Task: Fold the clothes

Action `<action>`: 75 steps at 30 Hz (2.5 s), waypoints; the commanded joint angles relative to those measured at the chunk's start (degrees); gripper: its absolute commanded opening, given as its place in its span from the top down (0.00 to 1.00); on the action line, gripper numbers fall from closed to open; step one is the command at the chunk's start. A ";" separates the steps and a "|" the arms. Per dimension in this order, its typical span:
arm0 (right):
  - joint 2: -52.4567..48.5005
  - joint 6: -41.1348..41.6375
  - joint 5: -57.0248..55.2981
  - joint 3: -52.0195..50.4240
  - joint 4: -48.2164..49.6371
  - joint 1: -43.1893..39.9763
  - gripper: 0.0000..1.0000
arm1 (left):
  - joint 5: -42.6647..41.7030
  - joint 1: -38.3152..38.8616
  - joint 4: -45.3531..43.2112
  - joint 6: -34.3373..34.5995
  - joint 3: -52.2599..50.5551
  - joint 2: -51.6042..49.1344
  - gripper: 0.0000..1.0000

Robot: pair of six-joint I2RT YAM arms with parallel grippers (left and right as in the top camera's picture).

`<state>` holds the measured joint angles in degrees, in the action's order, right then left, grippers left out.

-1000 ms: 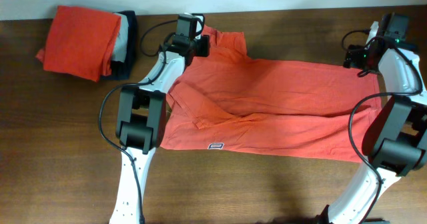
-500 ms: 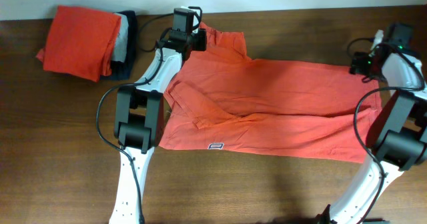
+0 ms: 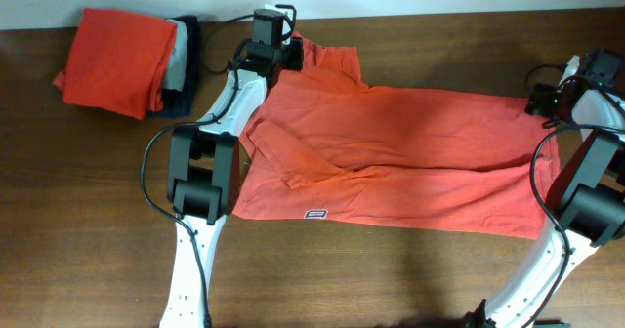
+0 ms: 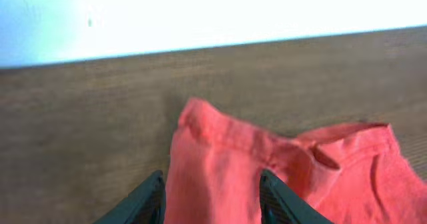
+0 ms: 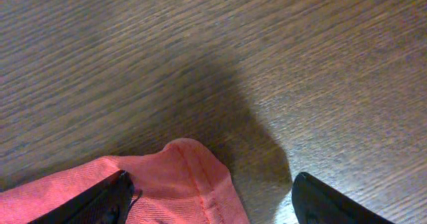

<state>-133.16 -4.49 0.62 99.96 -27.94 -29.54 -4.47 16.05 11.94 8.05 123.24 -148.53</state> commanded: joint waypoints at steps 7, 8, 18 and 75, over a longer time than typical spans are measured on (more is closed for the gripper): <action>-2.12 0.02 1.81 0.55 0.31 0.31 0.19 | -0.68 0.07 -3.28 -0.87 1.31 -3.39 0.55; -2.12 0.02 1.81 0.55 0.31 0.31 0.19 | -0.66 0.15 -2.75 -0.87 1.31 -3.65 0.55; -2.16 0.02 4.09 0.55 -0.33 0.74 0.25 | -0.63 0.42 -2.47 -0.90 1.31 -4.39 0.55; 19.19 -4.07 6.86 0.90 -27.39 0.52 0.96 | -0.02 -0.94 62.77 -9.20 32.50 7.13 0.99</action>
<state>-118.61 -7.77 7.03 100.12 -53.52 -29.06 -4.47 15.57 72.79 -0.25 154.10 -146.06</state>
